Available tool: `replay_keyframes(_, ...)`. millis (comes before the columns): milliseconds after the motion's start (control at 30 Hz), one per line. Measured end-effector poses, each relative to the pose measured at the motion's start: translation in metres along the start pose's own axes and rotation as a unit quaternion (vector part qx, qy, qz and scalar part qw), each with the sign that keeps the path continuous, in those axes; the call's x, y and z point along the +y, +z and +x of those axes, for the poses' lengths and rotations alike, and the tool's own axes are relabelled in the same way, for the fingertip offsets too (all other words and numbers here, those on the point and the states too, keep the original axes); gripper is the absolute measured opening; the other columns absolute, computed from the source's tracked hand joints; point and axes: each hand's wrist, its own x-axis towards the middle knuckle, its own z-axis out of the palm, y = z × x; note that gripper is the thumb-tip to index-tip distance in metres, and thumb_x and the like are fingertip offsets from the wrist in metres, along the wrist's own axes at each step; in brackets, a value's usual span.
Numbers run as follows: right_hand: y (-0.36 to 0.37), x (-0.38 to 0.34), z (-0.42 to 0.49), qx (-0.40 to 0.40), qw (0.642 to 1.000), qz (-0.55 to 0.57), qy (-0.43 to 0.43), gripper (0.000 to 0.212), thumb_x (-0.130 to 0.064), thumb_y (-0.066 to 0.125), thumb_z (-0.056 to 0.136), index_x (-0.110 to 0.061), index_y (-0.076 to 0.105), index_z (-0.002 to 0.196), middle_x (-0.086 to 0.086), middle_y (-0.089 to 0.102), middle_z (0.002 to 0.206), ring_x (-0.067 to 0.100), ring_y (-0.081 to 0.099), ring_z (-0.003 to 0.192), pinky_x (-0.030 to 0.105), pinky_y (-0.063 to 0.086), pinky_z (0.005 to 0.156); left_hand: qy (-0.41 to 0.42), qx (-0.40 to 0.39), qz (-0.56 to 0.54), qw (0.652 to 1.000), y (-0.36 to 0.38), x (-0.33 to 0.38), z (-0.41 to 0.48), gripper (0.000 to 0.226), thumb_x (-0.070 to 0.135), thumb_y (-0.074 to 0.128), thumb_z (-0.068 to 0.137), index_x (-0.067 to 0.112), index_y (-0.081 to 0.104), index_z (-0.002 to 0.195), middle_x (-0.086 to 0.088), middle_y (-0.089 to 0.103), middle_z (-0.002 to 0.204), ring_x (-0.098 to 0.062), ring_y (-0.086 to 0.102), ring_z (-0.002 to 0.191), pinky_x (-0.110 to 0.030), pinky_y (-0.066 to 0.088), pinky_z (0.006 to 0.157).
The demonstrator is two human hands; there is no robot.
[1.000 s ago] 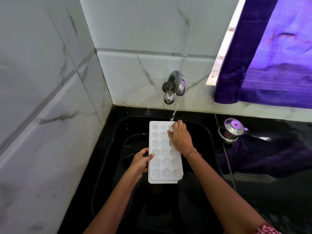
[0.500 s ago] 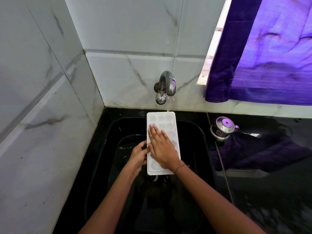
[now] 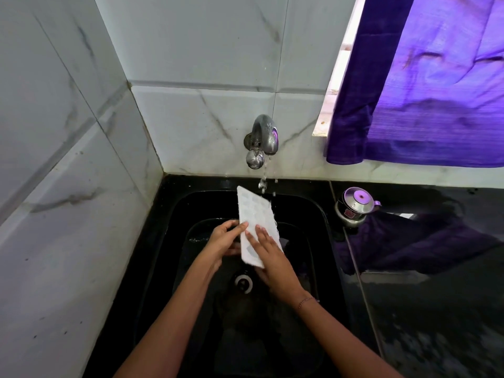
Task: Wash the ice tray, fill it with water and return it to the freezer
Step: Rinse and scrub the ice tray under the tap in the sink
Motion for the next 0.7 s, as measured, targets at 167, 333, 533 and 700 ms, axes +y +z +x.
replay_keyframes(167,-0.014,-0.007,0.011,0.099,0.932,0.329,0.117,0.071,0.002,0.059,0.076,-0.018,0.041,0.141,-0.005,0.057,0.128,0.006,0.057,0.115,0.016,0.044,0.095,0.027,0.058,0.169,0.984,0.011,0.015,0.023,0.035,0.047,0.055,0.089,0.011,0.056,0.088,-0.008,0.064,0.093,-0.021,0.063,0.086,-0.039,0.056,0.081)
replay_keyframes(333,-0.031,-0.009,0.027,0.172,0.824,0.491,0.226,0.037,0.005,0.062,0.082,-0.022,0.058,0.106,0.002,0.067,0.099,0.021,0.066,0.091,0.032,0.056,0.078,0.129,0.122,0.382,0.907,0.029,0.031,0.028,0.041,0.044,0.05,0.092,0.007,0.058,0.108,-0.014,0.055,0.116,-0.029,0.052,0.11,-0.038,0.043,0.094)
replay_keyframes(533,-0.044,0.004,0.046,0.142,0.789,0.513,0.306,0.048,-0.008,0.067,0.082,-0.011,0.044,0.124,0.003,0.062,0.107,0.016,0.063,0.095,0.031,0.055,0.081,0.238,0.056,0.366,0.898,0.058,0.056,0.029,0.032,0.031,0.044,0.097,0.012,0.07,0.094,-0.012,0.061,0.103,-0.027,0.057,0.1,-0.037,0.043,0.087)
replay_keyframes(700,-0.047,0.004,0.06,0.101,0.797,0.503,0.317,0.058,-0.018,0.073,0.079,-0.013,0.039,0.126,0.007,0.059,0.115,0.019,0.06,0.106,0.033,0.052,0.088,0.281,0.02,0.357,0.89,0.074,0.071,0.024,0.032,0.027,0.047,0.097,0.013,0.072,0.082,-0.006,0.067,0.093,-0.018,0.061,0.092,-0.035,0.046,0.086)
